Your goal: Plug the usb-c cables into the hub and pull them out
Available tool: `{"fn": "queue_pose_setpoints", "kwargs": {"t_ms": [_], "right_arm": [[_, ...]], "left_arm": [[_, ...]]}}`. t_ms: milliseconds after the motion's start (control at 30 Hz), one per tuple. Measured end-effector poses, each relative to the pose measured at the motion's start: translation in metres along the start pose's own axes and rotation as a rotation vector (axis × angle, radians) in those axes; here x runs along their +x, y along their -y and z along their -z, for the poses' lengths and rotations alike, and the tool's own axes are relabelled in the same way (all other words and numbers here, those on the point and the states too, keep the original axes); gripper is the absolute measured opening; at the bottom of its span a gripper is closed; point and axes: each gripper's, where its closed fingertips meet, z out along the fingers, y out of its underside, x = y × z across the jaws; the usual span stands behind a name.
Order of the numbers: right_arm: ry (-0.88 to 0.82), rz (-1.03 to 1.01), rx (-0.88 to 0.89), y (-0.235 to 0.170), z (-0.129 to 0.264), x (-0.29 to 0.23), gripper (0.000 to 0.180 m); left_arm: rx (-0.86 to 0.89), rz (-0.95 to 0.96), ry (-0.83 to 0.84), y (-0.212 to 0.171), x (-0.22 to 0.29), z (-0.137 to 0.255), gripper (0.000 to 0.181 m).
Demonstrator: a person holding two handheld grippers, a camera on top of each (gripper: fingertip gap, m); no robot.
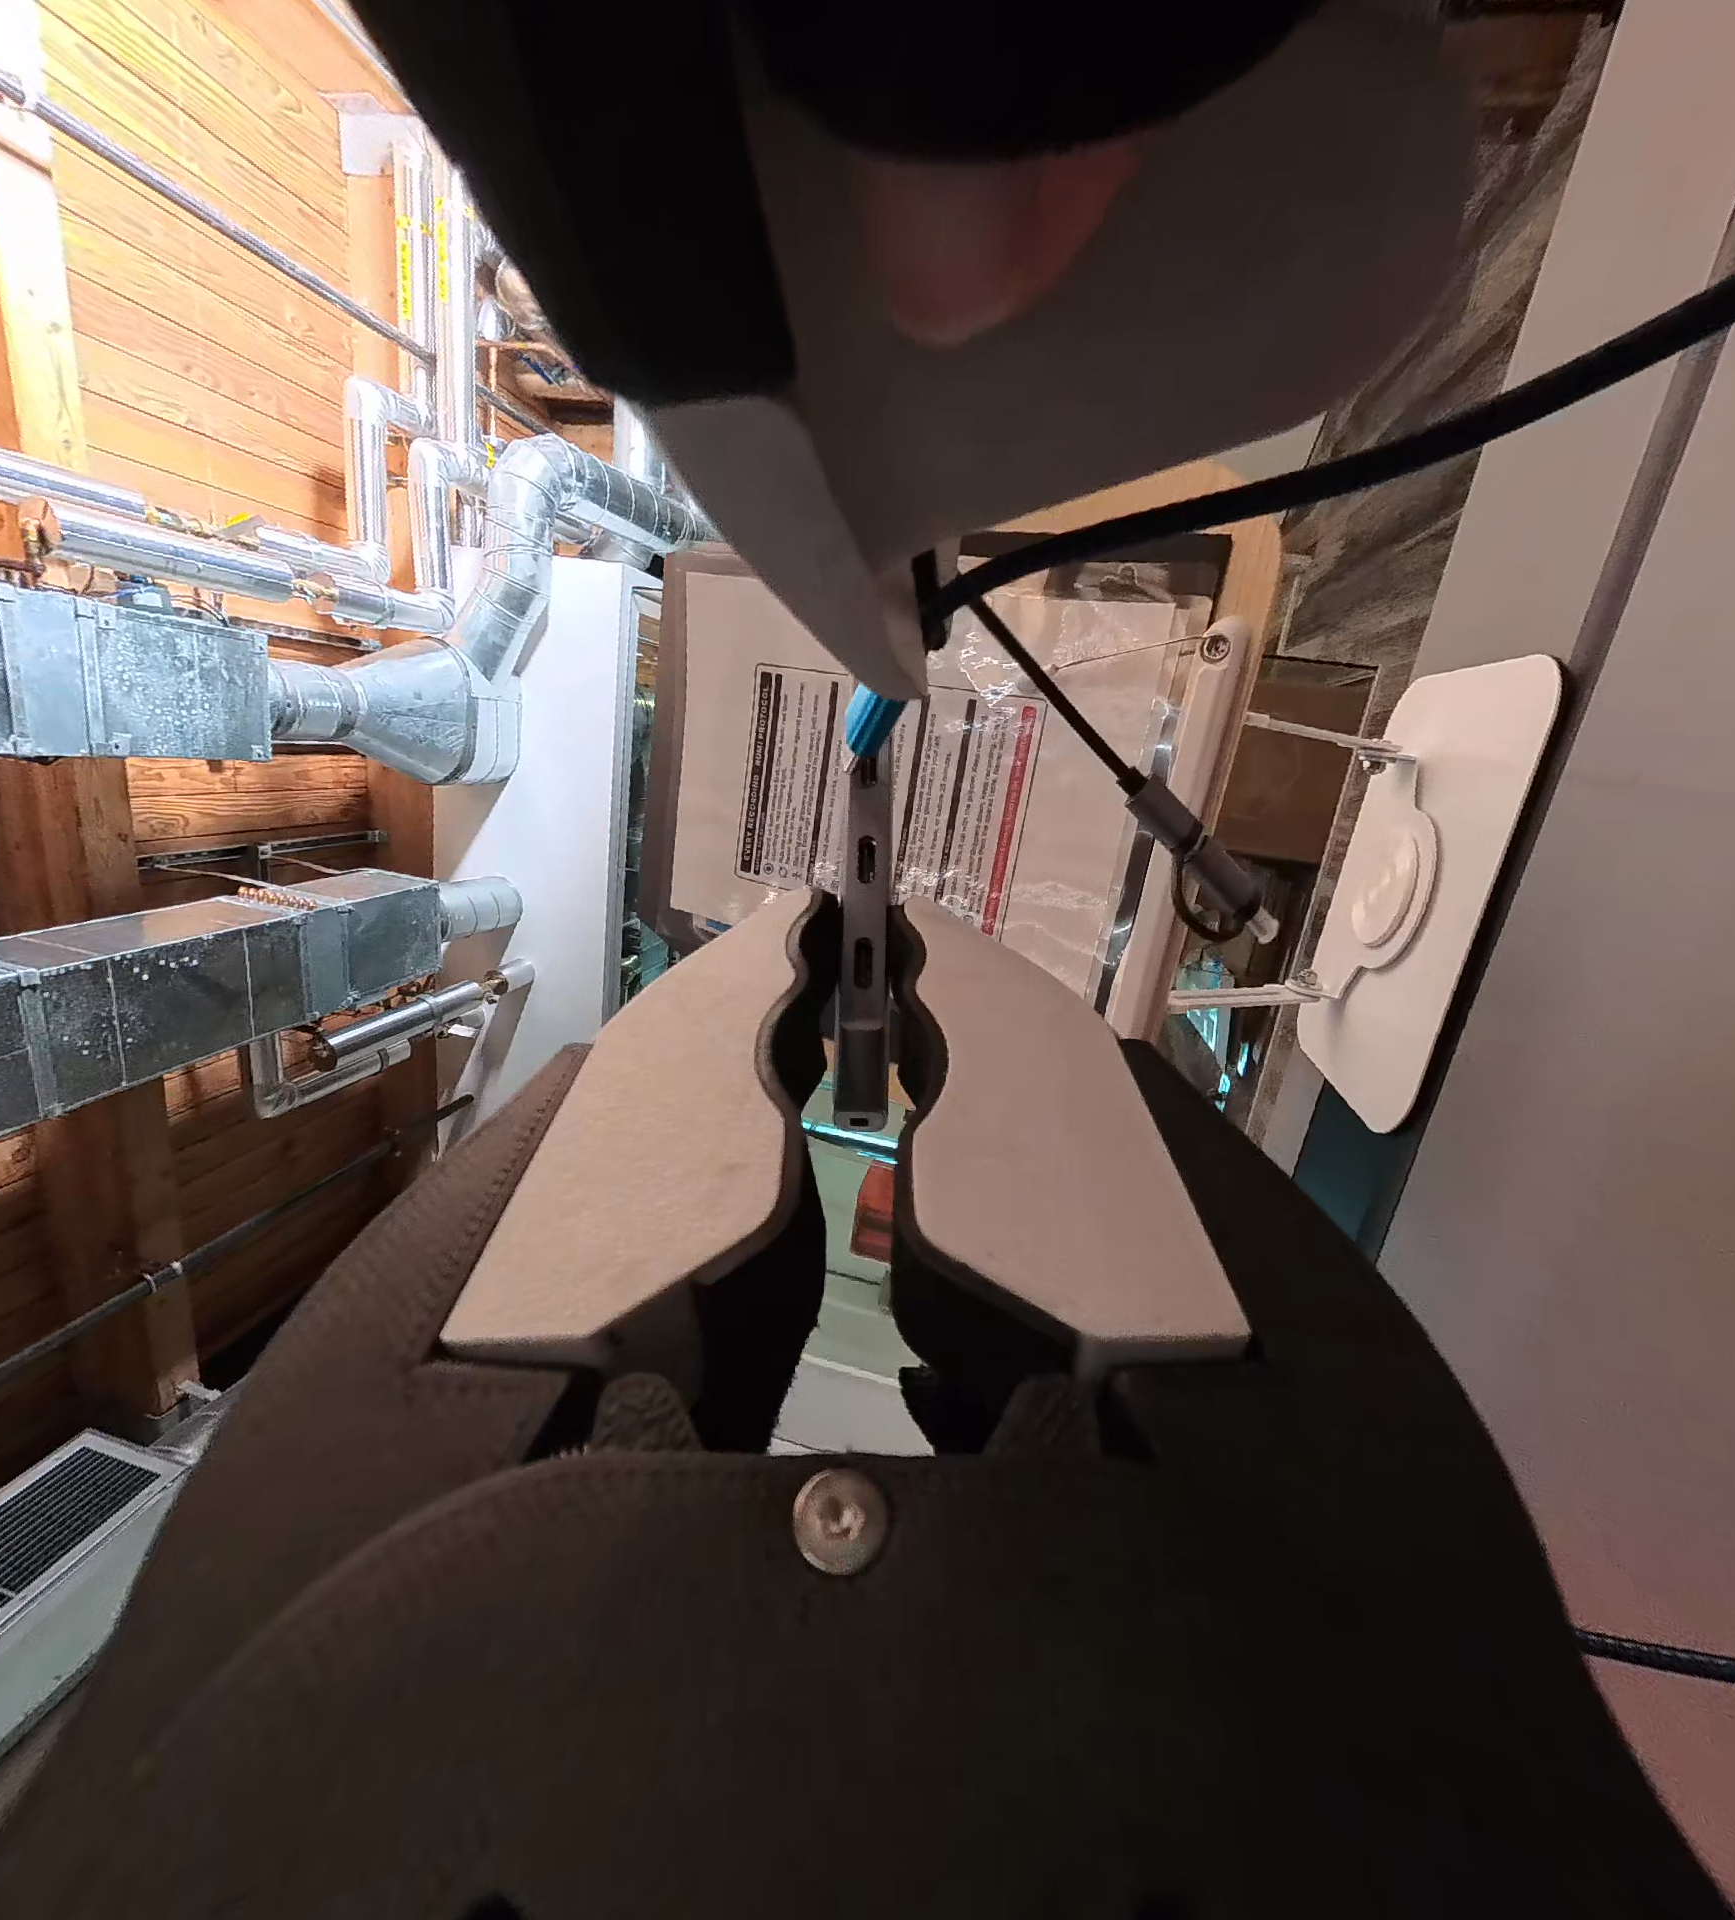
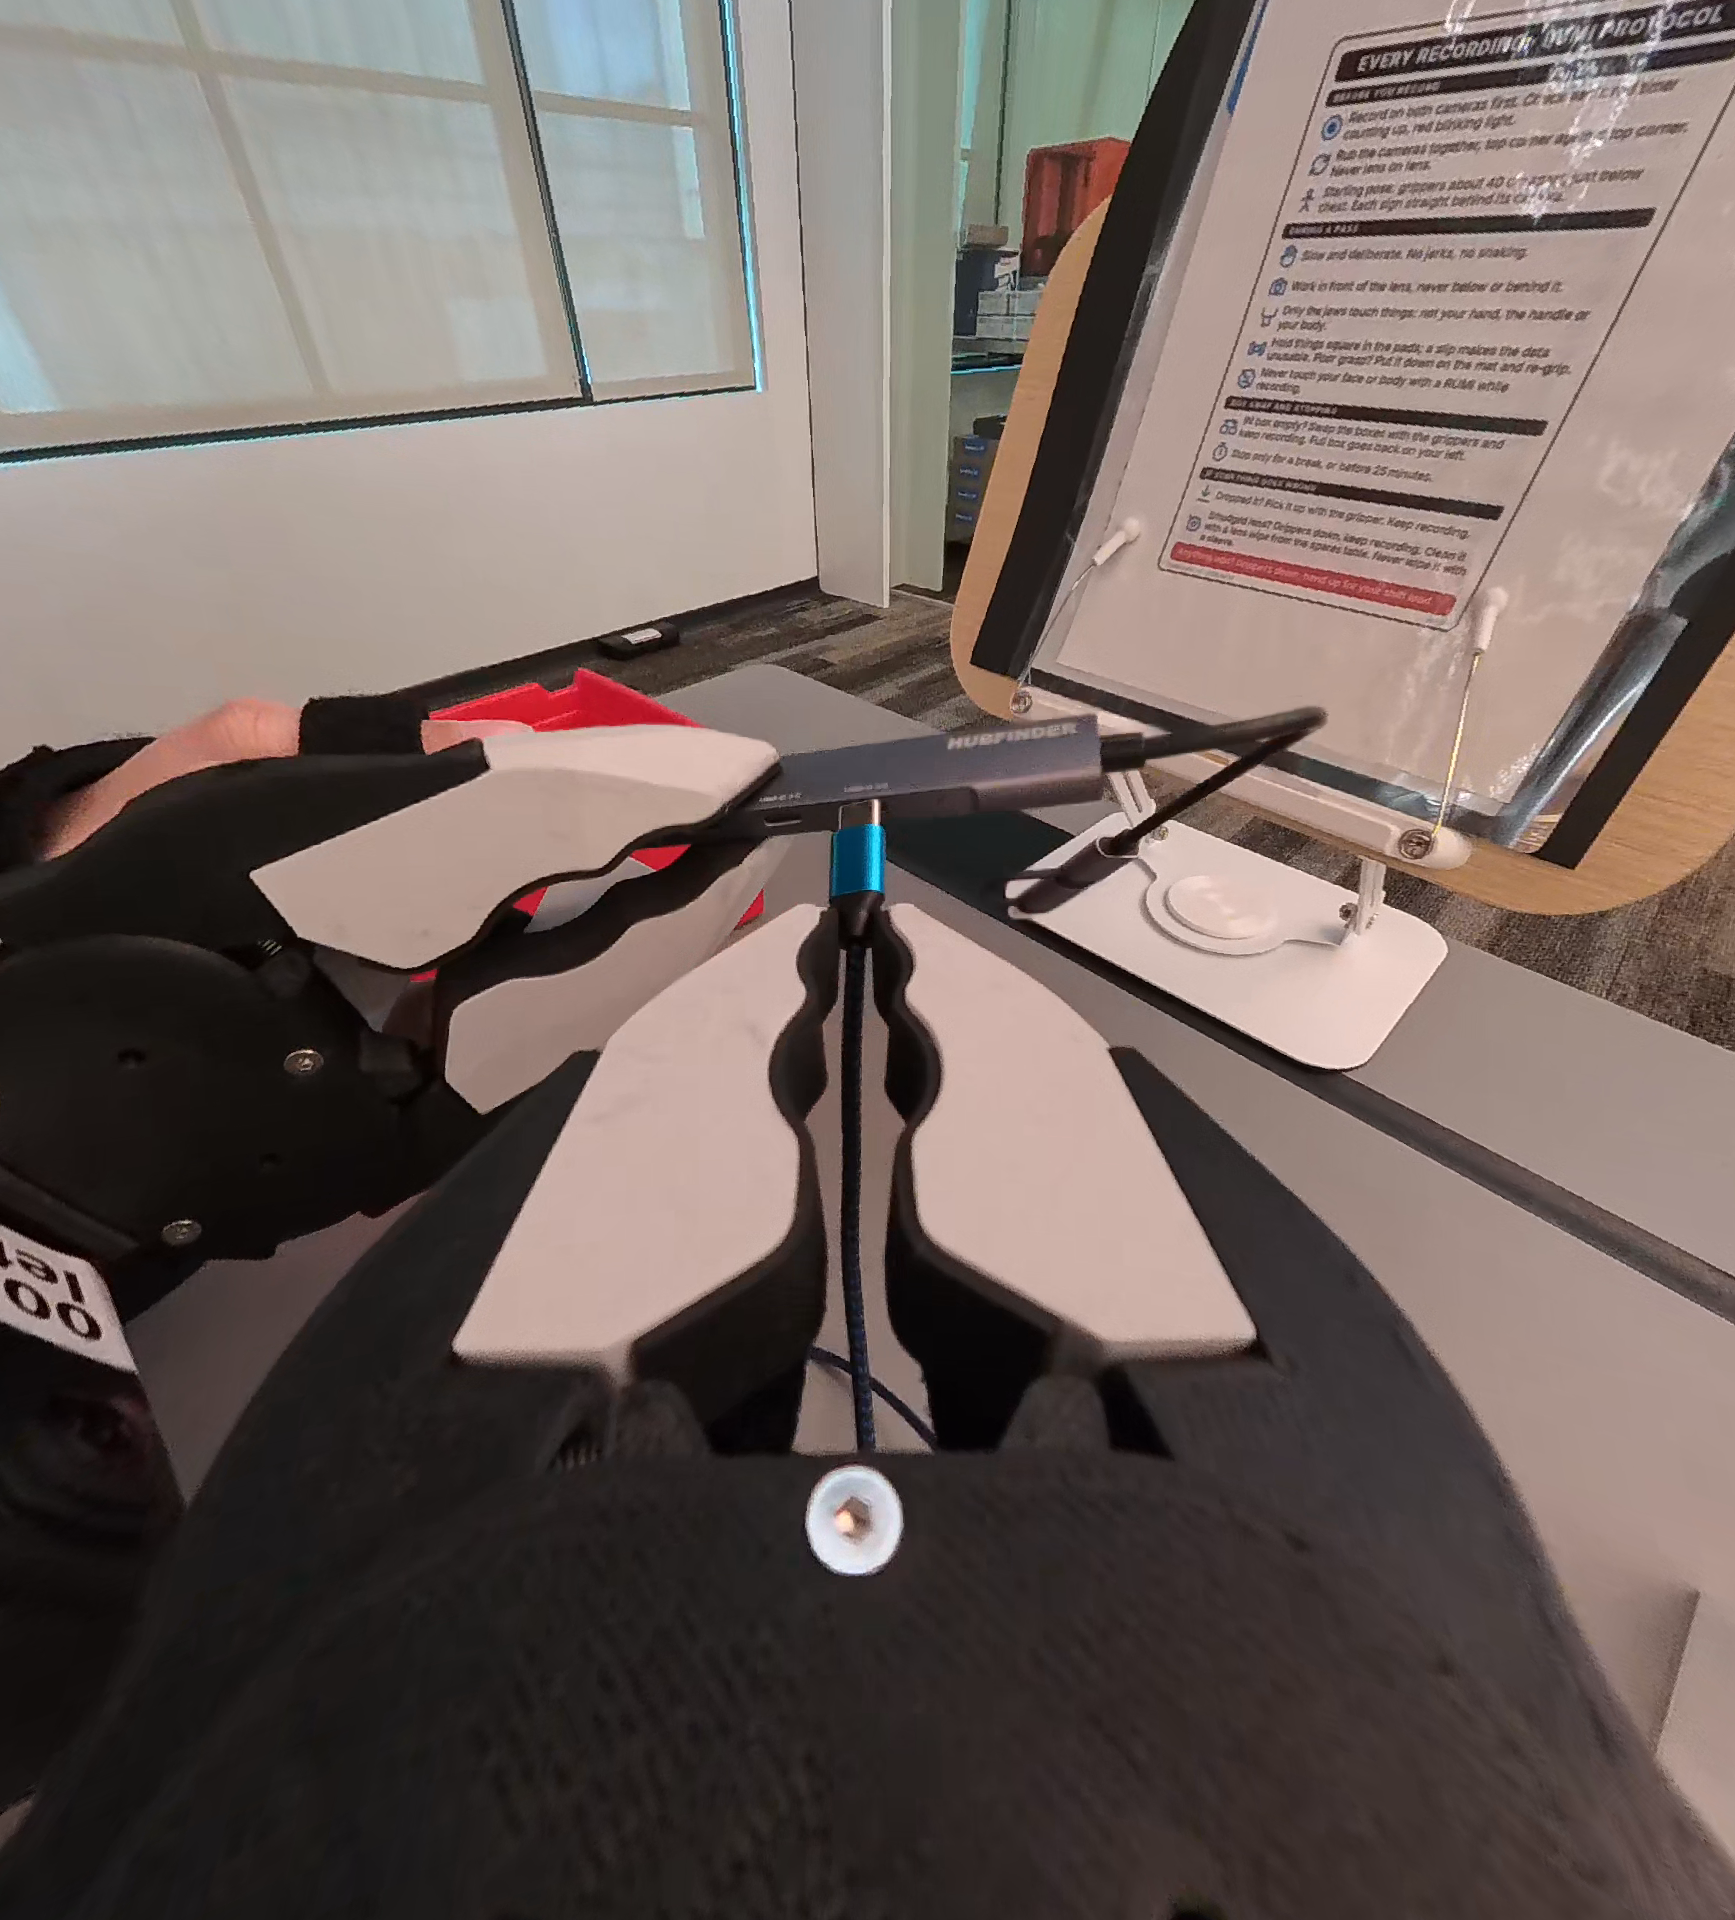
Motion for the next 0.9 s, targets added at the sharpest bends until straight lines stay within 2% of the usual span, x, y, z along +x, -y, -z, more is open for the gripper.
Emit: {"fn": "queue_pose_setpoints", "kwargs": {"t_ms": [33, 300, 700, 800, 900], "right_arm": [[0.003, -0.004, -0.005, -0.001, 0.0, 0.0, 0.006], [0.007, -0.035, -0.025, -0.005, -0.002, 0.003, 0.006], [0.035, -0.116, -0.07, -0.011, -0.001, 0.006, 0.006], [0.028, -0.078, -0.074, -0.01, -0.001, 0.006, 0.006], [0.034, 0.079, -0.06, -0.005, 0.001, 0.003, 0.006]], "left_arm": [[0.002, 0.002, -0.001, 0.001, 0.001, 0.0, 0.009], [0.004, 0.002, -0.006, 0.002, 0.004, 0.0, 0.009], [0.048, -0.124, 0.019, 0.01, 0.01, 0.003, 0.009], [0.068, -0.119, 0.011, 0.012, 0.01, 0.005, 0.009], [0.091, -0.078, 0.003, 0.012, 0.005, 0.007, 0.009]]}}
